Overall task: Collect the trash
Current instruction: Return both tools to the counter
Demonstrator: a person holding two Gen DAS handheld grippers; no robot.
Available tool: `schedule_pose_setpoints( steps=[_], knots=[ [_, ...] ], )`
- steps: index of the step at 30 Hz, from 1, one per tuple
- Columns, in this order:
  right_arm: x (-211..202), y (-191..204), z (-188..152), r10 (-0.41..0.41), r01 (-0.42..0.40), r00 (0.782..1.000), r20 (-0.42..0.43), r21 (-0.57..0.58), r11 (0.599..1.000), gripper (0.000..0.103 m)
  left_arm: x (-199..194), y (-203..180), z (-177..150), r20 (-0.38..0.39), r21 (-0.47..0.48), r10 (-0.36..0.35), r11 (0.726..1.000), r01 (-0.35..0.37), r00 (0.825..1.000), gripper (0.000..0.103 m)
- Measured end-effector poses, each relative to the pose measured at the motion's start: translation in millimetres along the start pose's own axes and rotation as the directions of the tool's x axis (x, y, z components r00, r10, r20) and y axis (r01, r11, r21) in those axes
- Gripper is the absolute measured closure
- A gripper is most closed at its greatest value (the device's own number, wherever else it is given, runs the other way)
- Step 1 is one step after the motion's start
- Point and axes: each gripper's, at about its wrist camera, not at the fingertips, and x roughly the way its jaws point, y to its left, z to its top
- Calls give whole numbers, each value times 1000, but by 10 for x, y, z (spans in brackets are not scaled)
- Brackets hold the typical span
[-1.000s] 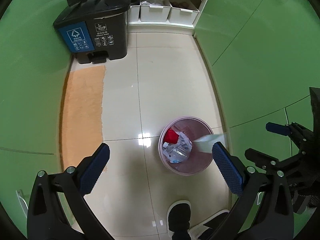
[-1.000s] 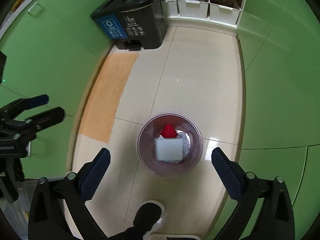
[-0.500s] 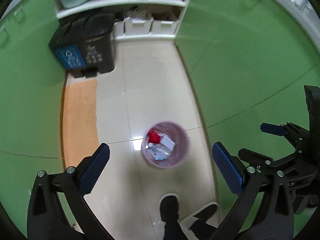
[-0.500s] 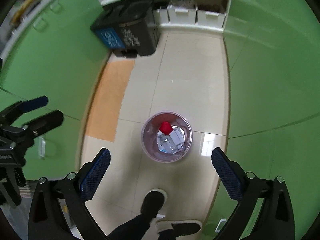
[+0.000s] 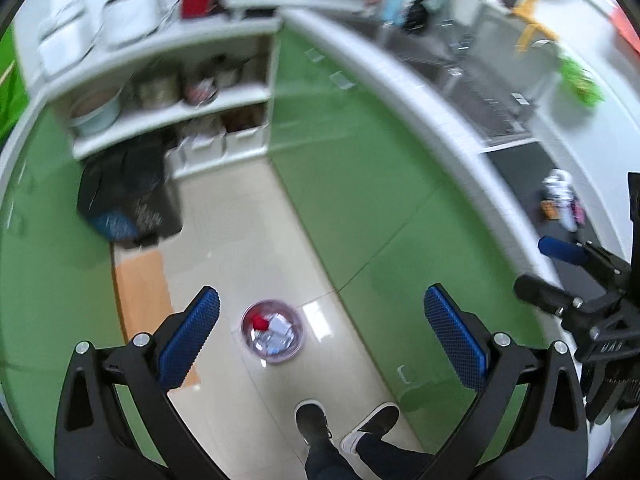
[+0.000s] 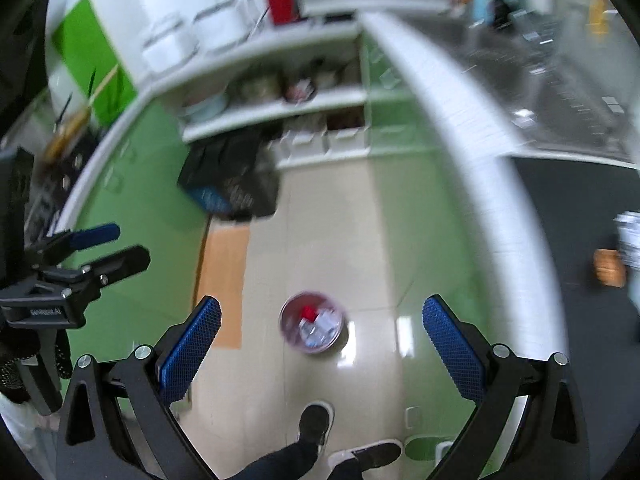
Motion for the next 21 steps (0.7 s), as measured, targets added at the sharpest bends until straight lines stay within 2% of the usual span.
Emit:
schedule_pose_setpoints(
  steps=[6, 10, 17, 21],
  knots=[
    [-837, -701, -106, -125, 110, 986, 109, 140, 984, 6, -276, -744, 269, 32, 117, -95, 989, 91, 995, 3],
    [-1288, -1228, -351, -217, 179, 967, 136, 246, 952, 6, -251, -1352, 414, 23, 213, -167, 964, 158, 986, 3],
    [-1644, -1970, -682, -318, 254, 940, 127, 365, 896, 6, -75, -2310, 637, -14, 323, -272, 909, 262, 962, 3],
    [-1684, -2310, -757, -346, 277, 931, 115, 393, 877, 6, 159, -2755, 708, -43, 360, -283, 890, 279, 958, 3]
  ],
)
